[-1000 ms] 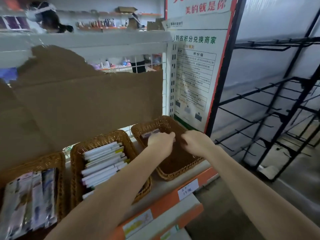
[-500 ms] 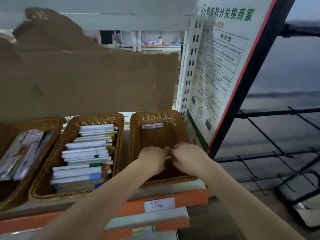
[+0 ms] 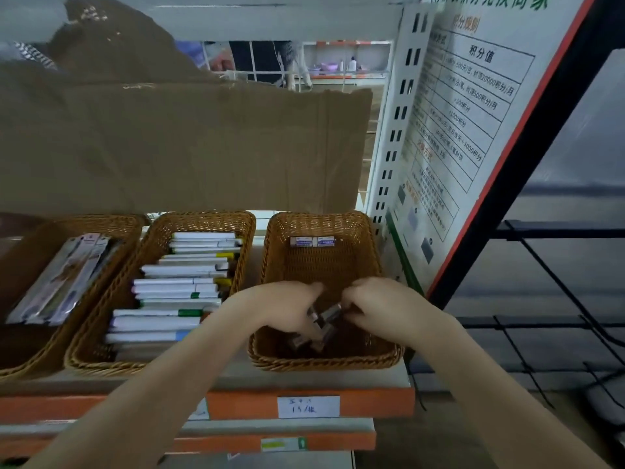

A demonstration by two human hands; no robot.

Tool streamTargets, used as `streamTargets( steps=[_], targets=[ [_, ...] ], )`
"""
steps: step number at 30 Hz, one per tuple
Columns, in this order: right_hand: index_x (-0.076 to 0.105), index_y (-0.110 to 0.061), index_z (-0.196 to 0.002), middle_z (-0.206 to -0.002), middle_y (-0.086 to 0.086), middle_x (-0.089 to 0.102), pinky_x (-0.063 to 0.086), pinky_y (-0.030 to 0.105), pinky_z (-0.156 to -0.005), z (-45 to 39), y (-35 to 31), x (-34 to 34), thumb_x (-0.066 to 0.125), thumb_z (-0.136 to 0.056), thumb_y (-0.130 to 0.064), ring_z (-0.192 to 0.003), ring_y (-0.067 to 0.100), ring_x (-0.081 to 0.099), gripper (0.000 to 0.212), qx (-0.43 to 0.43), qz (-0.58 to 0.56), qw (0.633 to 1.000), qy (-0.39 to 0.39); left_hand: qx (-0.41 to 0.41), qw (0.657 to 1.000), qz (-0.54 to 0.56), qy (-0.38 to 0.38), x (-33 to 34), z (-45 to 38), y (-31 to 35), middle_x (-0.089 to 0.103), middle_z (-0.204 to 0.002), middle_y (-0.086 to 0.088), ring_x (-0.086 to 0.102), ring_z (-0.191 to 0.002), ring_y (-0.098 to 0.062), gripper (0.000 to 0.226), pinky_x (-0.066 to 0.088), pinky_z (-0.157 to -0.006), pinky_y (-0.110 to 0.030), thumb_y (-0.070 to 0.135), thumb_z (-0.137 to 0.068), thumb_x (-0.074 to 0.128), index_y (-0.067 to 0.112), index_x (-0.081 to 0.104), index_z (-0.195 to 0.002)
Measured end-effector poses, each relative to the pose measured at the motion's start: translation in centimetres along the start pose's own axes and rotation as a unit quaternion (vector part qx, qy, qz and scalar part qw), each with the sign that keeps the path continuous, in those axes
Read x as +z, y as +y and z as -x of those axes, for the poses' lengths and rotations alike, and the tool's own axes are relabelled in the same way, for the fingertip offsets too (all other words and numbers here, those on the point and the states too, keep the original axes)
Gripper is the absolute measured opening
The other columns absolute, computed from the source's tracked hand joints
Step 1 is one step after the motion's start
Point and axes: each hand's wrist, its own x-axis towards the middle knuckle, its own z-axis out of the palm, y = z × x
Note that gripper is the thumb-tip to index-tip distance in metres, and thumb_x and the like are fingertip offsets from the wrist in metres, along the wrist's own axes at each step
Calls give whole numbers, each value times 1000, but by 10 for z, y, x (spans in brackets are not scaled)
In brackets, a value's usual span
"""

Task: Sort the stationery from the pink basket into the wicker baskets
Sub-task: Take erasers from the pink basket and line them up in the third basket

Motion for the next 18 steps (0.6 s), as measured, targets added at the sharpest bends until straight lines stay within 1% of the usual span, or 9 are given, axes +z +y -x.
streamTargets(
  steps=[2,3,5,7,10,13,16,18],
  targets=[
    [64,-15,-105,-103,0,57,43,27,-72,-5,1,-2,50,-94,-24,-93,17,56,20,0,-1,1000,4,-2,1000,-6,-17,-4,-1,-7,59,-119,-3,56,-98,-17,57,45,-73,-24,36,-87,64,13,42,-135],
    [63,-15,-106,-103,0,57,42,27,-73,-9,1,-3,50,-94,-23,-94,17,55,20,1,-1,1000,4,-2,1000,-6,-24,-5,-2,-10,58,-123,-3,56,-102,-17,52,44,-75,-24,33,-89,63,14,45,-134],
    [61,-14,-109,-106,1,56,43,29,-75,-19,1,-1,49,-94,-21,-97,19,54,20,3,1,1000,-12,0,1000,0,-24,-8,-4,-14,58,-124,-2,55,-105,-16,45,43,-75,-21,28,-91,61,15,49,-132],
    [58,-14,-114,-112,3,53,40,29,-77,-28,-2,4,50,-94,-18,-103,21,52,22,3,5,999,-43,3,1000,2,-17,-9,-7,-15,59,-121,-2,56,-102,-15,41,43,-72,-20,27,-91,60,15,53,-129],
    [54,-15,-125,-119,4,50,40,29,-81,-39,-7,12,51,-92,-14,-110,23,49,33,5,4,997,-82,7,1000,2,-22,-9,-11,-17,61,-114,1,54,-91,-11,35,39,-60,-16,26,-90,61,17,58,-124],
    [55,-15,-122,-119,4,52,41,30,-85,-44,-6,12,53,-92,-16,-112,21,48,30,9,-12,996,-86,4,1000,-13,-27,-11,-11,-21,57,-101,4,51,-83,-10,32,35,-55,-16,25,-90,62,16,60,-121],
    [54,-14,-112,-113,2,55,38,26,-76,-43,-2,5,53,-93,-20,-106,18,51,21,23,-53,995,-76,7,1000,26,15,-15,-7,-28,59,-99,5,54,-80,-8,22,38,-56,-18,31,-90,62,18,62,-108],
    [52,-18,-107,-106,0,57,38,26,-70,-39,2,-1,53,-93,-22,-96,16,54,15,39,-99,993,-54,17,991,123,43,-18,-3,-36,61,-92,7,62,-77,-8,14,48,-60,-22,35,-92,59,22,57,-98]
  ],
)
